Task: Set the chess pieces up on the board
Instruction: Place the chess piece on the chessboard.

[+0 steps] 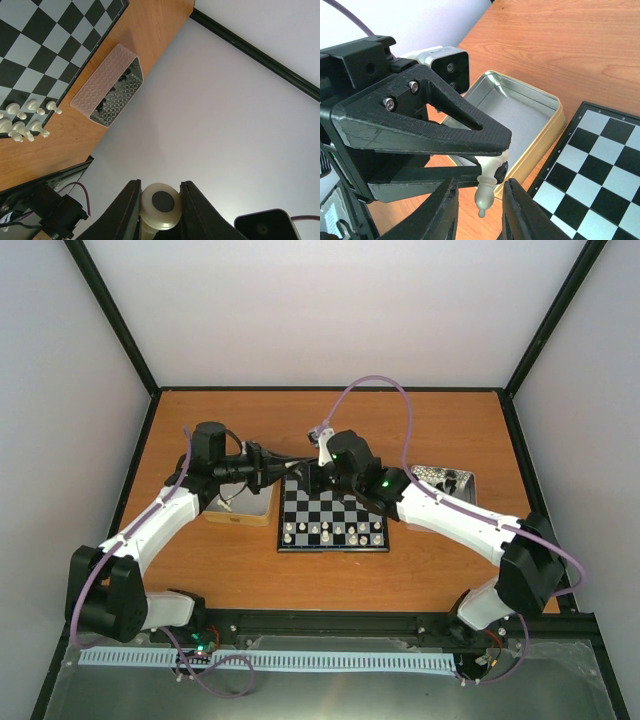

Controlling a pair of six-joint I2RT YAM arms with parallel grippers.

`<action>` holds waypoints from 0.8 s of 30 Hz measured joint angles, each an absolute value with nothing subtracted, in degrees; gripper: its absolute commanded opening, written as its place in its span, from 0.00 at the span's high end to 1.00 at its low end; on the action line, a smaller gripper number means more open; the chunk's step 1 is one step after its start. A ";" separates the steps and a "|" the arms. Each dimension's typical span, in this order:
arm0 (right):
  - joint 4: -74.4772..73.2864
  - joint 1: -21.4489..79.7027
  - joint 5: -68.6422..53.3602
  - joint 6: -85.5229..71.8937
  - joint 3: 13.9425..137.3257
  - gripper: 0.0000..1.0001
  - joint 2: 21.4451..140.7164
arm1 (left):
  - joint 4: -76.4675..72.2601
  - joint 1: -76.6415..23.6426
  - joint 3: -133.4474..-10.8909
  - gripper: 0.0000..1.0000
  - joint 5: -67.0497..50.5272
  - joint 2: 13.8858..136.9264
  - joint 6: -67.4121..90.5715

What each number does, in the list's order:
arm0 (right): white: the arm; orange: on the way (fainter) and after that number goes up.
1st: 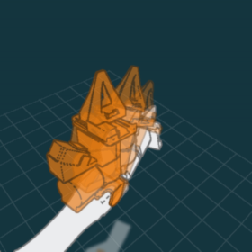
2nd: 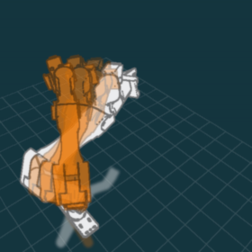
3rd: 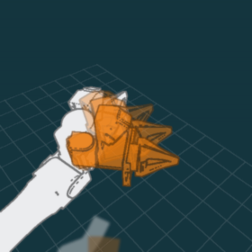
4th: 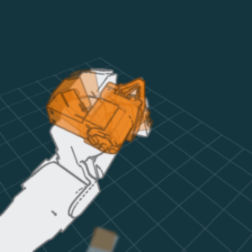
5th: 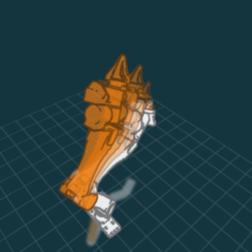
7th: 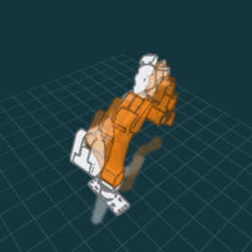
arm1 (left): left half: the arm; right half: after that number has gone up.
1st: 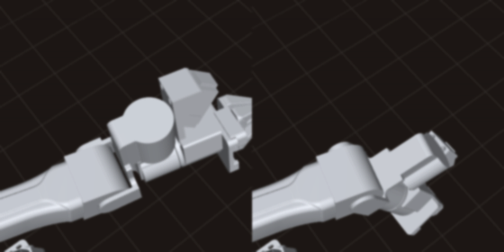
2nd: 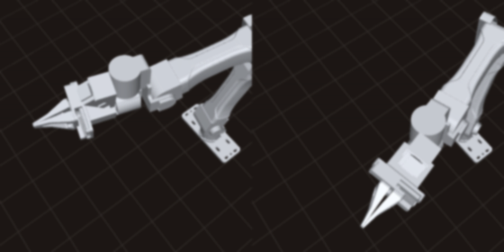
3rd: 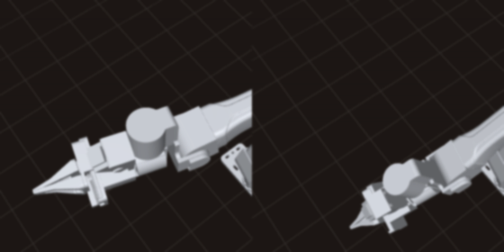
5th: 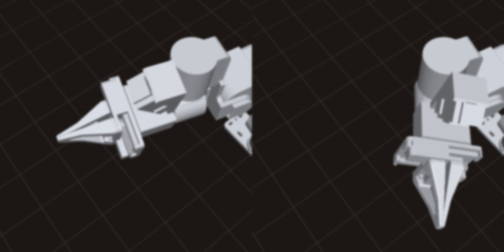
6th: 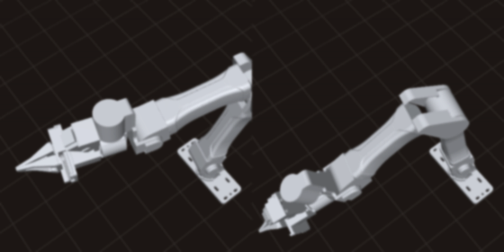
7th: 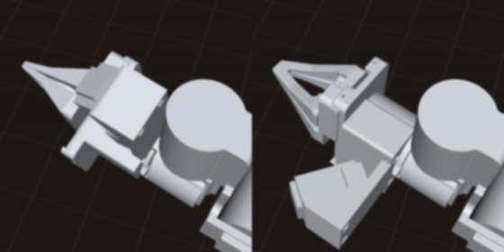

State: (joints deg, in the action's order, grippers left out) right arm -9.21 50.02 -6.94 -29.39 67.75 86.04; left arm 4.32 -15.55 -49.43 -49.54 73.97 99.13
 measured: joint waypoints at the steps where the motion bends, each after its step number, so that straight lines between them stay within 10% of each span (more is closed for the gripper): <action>1: -9.21 50.02 -6.96 -29.45 67.92 0.79 86.24 | 4.32 -15.55 -49.43 0.82 -49.54 73.97 99.13; 24: -17.32 49.91 -6.81 -29.52 74.19 0.97 87.37 | 4.69 -15.62 -49.43 0.57 -49.25 73.97 98.32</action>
